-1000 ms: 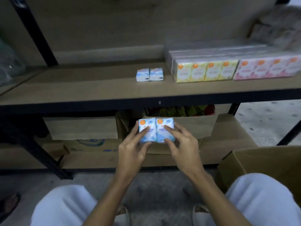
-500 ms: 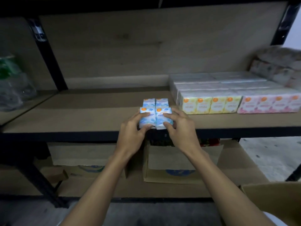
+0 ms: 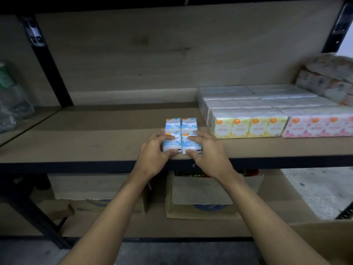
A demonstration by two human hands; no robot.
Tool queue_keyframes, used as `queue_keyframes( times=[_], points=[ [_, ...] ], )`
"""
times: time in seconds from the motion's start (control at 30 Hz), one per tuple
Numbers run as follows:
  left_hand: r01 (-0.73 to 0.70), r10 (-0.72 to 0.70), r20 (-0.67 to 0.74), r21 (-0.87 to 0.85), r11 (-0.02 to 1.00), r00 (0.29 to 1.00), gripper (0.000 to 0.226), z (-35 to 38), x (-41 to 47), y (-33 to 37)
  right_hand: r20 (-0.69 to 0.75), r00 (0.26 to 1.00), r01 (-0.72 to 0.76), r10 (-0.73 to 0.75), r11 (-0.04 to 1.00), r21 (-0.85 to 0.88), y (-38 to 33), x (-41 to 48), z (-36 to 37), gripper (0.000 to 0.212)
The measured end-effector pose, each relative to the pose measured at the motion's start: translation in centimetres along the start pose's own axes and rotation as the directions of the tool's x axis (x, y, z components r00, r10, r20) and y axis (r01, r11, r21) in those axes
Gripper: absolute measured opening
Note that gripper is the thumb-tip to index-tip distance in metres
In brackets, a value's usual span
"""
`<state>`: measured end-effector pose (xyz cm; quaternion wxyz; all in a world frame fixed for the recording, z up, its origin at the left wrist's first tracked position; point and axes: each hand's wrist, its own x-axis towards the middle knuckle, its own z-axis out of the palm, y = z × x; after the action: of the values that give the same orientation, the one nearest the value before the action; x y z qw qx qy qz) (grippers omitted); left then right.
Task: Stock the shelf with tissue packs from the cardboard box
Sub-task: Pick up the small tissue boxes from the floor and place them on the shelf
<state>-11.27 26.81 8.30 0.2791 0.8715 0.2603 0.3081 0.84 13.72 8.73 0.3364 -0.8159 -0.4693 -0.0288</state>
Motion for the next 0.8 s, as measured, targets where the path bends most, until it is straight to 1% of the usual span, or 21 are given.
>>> queue_keyframes(
  times=[0.23,0.33,0.47,0.53,0.6,0.7,0.8],
  points=[
    [-0.038,0.037,0.015,0.067,0.997,0.999,0.042,0.0,0.7,-0.5,-0.003,1.000,0.026,-0.026,0.998,-0.052,0.5,0.9,0.3,0.046],
    [-0.060,0.058,0.041,0.067,0.996,0.997,0.040,-0.2,1.5,-0.6,0.036,0.997,0.076,-0.074,0.994,-0.076,0.8,1.8,0.1,0.041],
    [-0.017,0.011,0.172,0.032,0.999,0.985,0.037,-0.7,2.9,-1.1,0.139,0.987,0.086,-0.076,0.994,-0.068,1.1,3.3,-0.2,0.032],
    [-0.019,0.014,0.210,0.021,1.000,0.978,0.037,-0.7,3.4,-1.4,0.185,0.981,0.075,-0.062,0.995,-0.060,1.2,3.9,-0.3,0.030],
    [-0.024,0.025,0.226,-0.008,1.000,0.974,0.037,-0.6,3.8,-1.8,0.216,0.975,0.071,-0.060,0.996,-0.045,1.2,4.3,-0.3,0.030],
    [-0.036,0.050,0.241,-0.062,0.997,0.969,0.037,-0.2,4.2,-2.3,0.224,0.971,0.086,-0.080,0.996,-0.016,1.4,4.6,-0.4,0.031],
    [-0.034,0.048,0.232,-0.062,0.997,0.971,0.044,0.0,4.7,-2.7,0.232,0.969,0.087,-0.085,0.996,0.002,1.7,4.9,-0.5,0.032]
  ],
)
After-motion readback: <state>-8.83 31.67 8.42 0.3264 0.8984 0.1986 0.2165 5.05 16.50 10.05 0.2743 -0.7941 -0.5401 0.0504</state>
